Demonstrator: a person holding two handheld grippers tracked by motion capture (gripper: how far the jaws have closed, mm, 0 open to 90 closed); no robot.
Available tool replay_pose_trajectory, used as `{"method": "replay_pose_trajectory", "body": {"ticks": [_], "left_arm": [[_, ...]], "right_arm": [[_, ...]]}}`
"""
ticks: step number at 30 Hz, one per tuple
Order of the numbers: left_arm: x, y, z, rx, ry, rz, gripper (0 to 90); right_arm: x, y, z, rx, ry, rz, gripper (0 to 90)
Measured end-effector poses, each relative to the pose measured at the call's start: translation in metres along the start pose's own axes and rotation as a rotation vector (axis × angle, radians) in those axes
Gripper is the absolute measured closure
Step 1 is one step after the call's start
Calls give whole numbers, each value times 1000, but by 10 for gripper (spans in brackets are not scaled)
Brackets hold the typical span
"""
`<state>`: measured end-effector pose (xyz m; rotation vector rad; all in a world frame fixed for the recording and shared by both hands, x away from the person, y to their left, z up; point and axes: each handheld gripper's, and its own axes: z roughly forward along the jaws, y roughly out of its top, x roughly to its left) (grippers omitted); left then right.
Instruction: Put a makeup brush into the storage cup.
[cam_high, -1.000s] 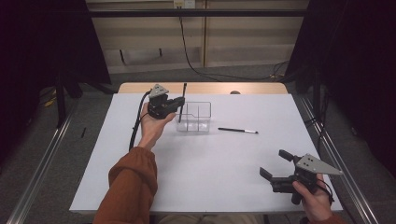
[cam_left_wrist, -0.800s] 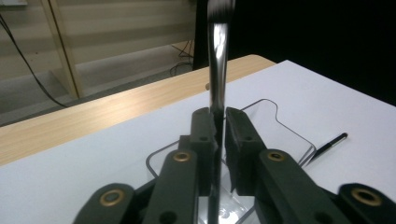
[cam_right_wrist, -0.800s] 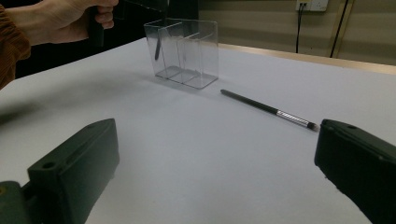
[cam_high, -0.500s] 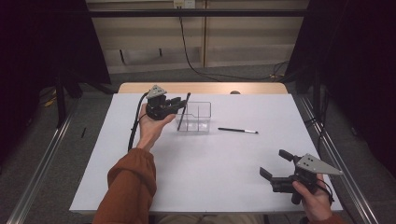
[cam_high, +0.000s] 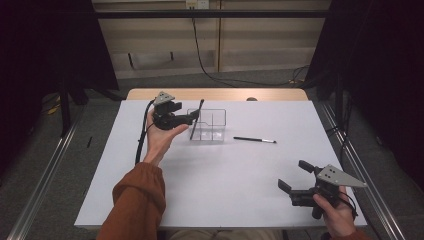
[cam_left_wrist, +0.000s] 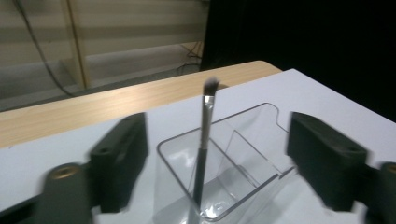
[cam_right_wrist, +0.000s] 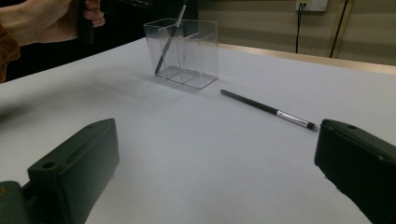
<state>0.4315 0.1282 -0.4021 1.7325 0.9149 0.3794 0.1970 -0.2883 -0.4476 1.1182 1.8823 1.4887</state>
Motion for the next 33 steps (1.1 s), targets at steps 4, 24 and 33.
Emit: {"method": "replay_pose_trajectory", "body": {"ticks": [4, 24, 33], "left_arm": [[-1, 0, -3, 0, -6, 9, 90], [-9, 1, -24, -9, -22, 10, 22], [-10, -3, -39, 8, 20, 41, 33]], "right_arm": [[0, 0, 0, -1, 0, 5, 0], [0, 0, 1, 1, -2, -1, 0], [0, 0, 0, 0, -3, -2, 0]]}}
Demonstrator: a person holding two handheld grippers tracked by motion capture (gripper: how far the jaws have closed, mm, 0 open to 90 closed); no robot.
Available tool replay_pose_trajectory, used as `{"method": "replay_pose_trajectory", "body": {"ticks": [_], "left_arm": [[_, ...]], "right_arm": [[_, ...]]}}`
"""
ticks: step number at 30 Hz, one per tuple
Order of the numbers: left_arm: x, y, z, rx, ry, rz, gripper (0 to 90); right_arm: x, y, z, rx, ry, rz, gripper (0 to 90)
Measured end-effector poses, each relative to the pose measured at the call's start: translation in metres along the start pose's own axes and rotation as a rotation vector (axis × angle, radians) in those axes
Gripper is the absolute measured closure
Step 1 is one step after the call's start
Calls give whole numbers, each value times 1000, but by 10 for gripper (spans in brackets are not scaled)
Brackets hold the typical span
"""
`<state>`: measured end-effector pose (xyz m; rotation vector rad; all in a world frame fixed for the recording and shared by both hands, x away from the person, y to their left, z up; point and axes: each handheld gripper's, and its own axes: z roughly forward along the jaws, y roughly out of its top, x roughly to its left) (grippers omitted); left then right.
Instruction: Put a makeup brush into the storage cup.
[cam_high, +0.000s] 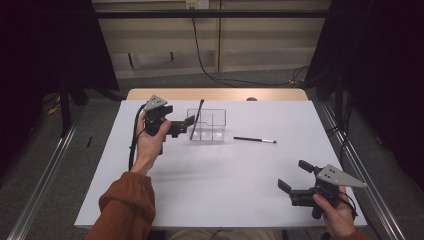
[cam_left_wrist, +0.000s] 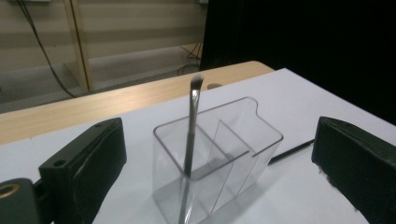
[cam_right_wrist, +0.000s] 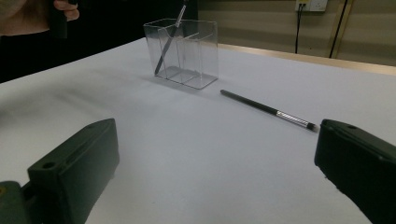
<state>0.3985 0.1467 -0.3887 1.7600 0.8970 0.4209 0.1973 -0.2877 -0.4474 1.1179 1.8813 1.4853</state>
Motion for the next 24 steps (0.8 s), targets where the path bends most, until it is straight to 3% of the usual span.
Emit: {"method": "replay_pose_trajectory", "body": {"ticks": [5, 20, 24], "left_arm": [[2, -6, -12, -24, 8, 5, 33], [10, -18, -53, -34, 42, 26, 22], [11, -24, -62, -49, 53, 10, 24]], "right_arm": [[0, 0, 0, 0, 1, -1, 0], [0, 0, 1, 3, 2, -2, 0], [1, 0, 2, 3, 5, -2, 0]]}}
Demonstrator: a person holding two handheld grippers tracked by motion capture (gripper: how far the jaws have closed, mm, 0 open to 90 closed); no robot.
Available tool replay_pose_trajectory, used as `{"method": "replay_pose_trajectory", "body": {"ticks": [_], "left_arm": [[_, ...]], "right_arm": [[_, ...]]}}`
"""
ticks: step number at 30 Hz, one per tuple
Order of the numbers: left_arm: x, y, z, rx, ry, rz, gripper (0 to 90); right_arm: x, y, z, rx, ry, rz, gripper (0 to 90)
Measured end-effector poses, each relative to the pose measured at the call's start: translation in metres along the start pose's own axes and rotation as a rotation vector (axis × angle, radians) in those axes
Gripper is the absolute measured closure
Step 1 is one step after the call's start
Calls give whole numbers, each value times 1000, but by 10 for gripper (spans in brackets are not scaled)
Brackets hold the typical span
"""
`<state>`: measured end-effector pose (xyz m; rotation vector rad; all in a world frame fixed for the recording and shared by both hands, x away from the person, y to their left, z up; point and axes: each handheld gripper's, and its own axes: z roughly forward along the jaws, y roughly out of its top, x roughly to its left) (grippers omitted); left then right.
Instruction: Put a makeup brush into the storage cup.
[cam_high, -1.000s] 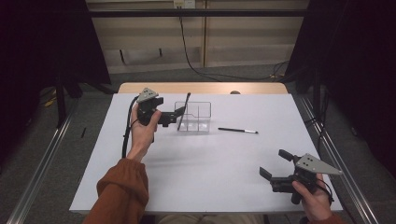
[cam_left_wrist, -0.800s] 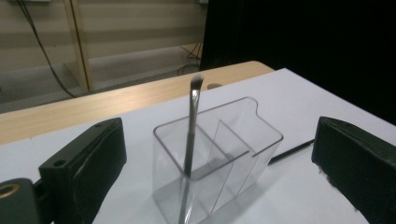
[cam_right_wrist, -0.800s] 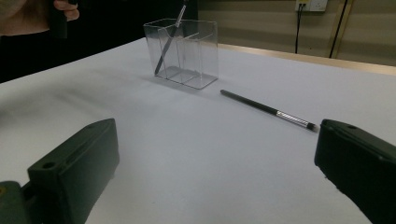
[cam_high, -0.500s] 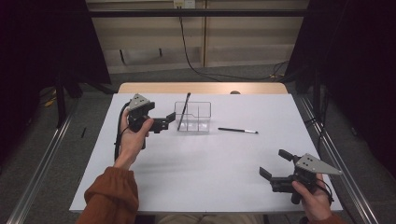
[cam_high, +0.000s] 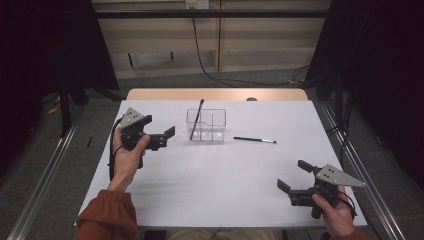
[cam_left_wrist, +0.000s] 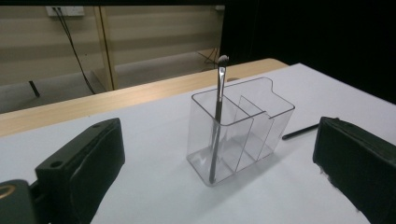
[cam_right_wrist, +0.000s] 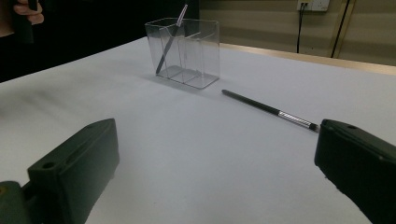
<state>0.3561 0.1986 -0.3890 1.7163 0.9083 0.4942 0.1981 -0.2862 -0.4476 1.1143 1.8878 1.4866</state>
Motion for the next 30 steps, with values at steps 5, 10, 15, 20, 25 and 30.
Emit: {"method": "replay_pose_trajectory", "body": {"ticks": [5, 10, 15, 20, 25, 30], "left_arm": [[-1, -10, -14, -2, 10, 24, 20], [-2, -19, -26, -15, 27, 22, 21], [-3, -27, -37, -29, 33, 7, 22], [-3, -34, -49, -53, 40, 20, 21], [0, -44, -58, -50, 60, 14, 21], [0, -53, -65, -31, 59, 36, 21]], "right_arm": [[0, 0, 0, 1, -2, 2, 0], [1, 0, 0, 0, 1, 3, 0], [0, 0, 0, -2, -3, 3, 0], [1, 1, 0, -1, -3, 3, 0], [0, 0, 0, 1, -4, 1, 0], [0, 0, 0, 1, -7, 8, 0]]}}
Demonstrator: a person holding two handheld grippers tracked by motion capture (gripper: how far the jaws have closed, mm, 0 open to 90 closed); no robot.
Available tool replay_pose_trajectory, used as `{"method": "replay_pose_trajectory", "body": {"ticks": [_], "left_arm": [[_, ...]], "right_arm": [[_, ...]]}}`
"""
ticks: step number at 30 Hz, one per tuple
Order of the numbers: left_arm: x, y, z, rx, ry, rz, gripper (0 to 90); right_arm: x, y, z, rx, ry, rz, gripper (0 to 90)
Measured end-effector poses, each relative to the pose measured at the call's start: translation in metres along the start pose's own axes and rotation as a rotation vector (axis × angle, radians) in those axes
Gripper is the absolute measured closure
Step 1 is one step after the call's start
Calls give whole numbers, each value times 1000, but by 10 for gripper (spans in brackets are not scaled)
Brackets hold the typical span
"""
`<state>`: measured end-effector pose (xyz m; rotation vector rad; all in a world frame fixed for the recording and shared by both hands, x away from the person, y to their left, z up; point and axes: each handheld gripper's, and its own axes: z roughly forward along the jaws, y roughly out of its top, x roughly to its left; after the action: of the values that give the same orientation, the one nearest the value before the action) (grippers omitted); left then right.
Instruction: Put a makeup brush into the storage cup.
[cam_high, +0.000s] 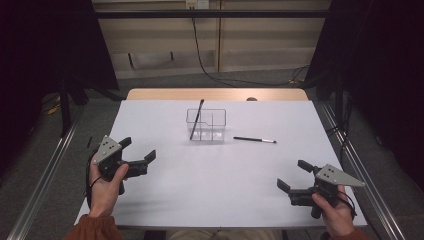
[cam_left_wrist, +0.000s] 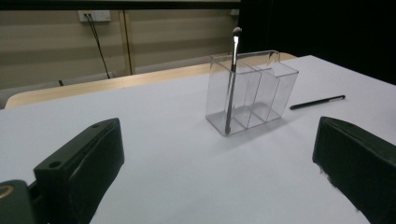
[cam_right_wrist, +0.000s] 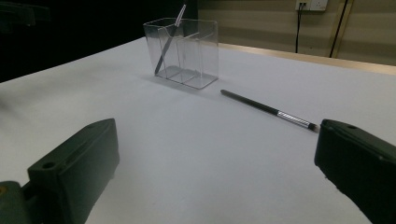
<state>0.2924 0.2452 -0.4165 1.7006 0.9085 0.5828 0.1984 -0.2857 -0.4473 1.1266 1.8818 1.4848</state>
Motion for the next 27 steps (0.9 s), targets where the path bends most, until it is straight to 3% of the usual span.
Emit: {"method": "replay_pose_trajectory", "body": {"ticks": [7, 11, 15, 22, 27], "left_arm": [[-3, -7, -11, -6, 4, -1, 21], [-6, -10, -14, 24, 4, 41, 21], [-6, -14, -21, 15, 1, 45, 21], [-2, -23, -37, -14, 53, -7, 21], [0, -29, -43, -23, 50, -44, 29]], "right_arm": [[0, 0, 1, 1, -1, -1, 0], [0, 1, 3, 1, 3, -1, 0], [-1, 1, 4, 1, -1, 5, 0], [-1, 1, 6, 2, -2, 9, 0], [-1, 2, 6, 0, 5, 6, 0]]}}
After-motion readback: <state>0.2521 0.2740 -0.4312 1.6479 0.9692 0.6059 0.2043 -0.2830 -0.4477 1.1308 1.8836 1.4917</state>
